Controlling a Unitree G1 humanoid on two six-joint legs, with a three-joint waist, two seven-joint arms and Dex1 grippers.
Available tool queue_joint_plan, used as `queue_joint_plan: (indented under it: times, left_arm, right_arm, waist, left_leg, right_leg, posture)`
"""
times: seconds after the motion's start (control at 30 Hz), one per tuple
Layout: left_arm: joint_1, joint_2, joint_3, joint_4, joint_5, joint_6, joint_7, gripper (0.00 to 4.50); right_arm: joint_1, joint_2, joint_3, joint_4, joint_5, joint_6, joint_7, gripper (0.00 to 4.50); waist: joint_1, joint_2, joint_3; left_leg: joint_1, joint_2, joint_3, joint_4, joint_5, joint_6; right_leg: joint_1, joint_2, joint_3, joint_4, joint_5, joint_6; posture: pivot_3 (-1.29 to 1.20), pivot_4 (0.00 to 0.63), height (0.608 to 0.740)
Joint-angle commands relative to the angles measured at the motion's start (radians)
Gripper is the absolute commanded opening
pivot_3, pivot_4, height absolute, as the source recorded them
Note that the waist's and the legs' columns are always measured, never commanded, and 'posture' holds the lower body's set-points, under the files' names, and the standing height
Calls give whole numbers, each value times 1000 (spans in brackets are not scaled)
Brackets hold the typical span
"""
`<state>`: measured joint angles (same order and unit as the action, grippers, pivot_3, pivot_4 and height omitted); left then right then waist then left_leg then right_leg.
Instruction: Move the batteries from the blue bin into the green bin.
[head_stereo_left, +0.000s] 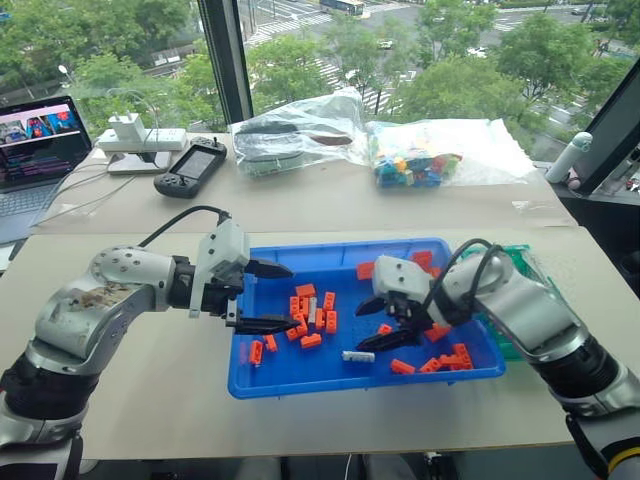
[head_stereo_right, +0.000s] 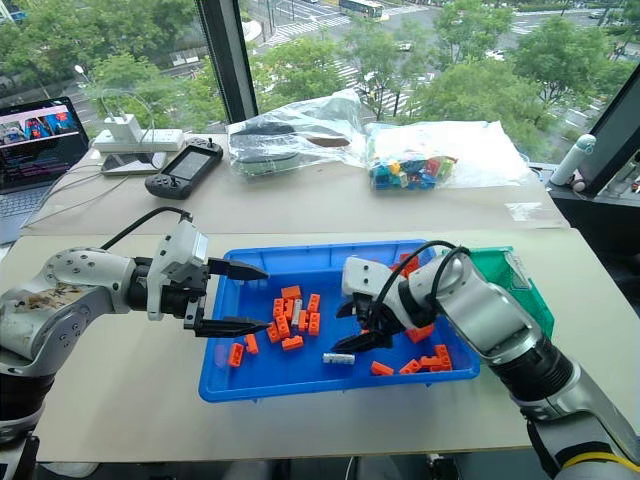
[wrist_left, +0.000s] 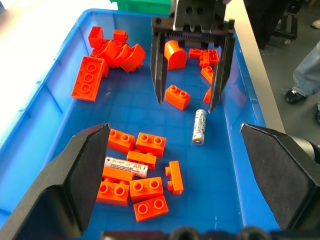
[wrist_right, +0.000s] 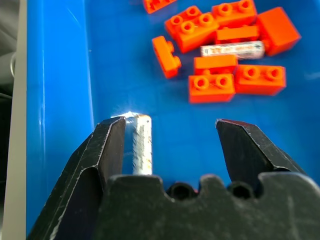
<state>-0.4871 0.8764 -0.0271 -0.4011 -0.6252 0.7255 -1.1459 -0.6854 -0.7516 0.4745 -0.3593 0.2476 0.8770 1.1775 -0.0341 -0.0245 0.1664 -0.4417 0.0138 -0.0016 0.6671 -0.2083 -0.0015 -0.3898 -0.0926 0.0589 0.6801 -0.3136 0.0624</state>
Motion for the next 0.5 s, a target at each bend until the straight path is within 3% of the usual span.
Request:
queue_joint_plan:
  times: [0.03,0.2,0.33,0.5]
  left_arm:
    - [7,12,8,-21,5,-12,3,4500]
    - [10,17,10,-23,5,-14,-1,4500]
    - [6,16,9,-20,3,-12,-3,4500]
    - [5,23,15,-22,-9,-10,-19,4500]
  right_arm:
    - [16,1,36,-14,-29,-5,-25,3388]
    - [37,-12,92,3,-75,-34,-37,3388]
    - [43,-15,104,29,-112,-56,-53,2358]
    - [26,-18,61,15,-103,-53,-51,750]
  waist:
    - [1,0,0]
    - [2,0,0]
    - [1,0,0]
    - [1,0,0]
  left_leg:
    - [0,0,0,0,0,0]
    - [0,0,0,0,0,0]
    - [0,0,0,0,0,0]
    - [0,0,0,0,0,0]
  right_leg:
    - [0,0,0,0,0,0]
    - [0,0,0,0,0,0]
    - [0,0,0,0,0,0]
    - [0,0,0,0,0,0]
  posture:
    - [0,150,725]
    - [0,150,725]
    - [0,150,725]
    - [0,150,725]
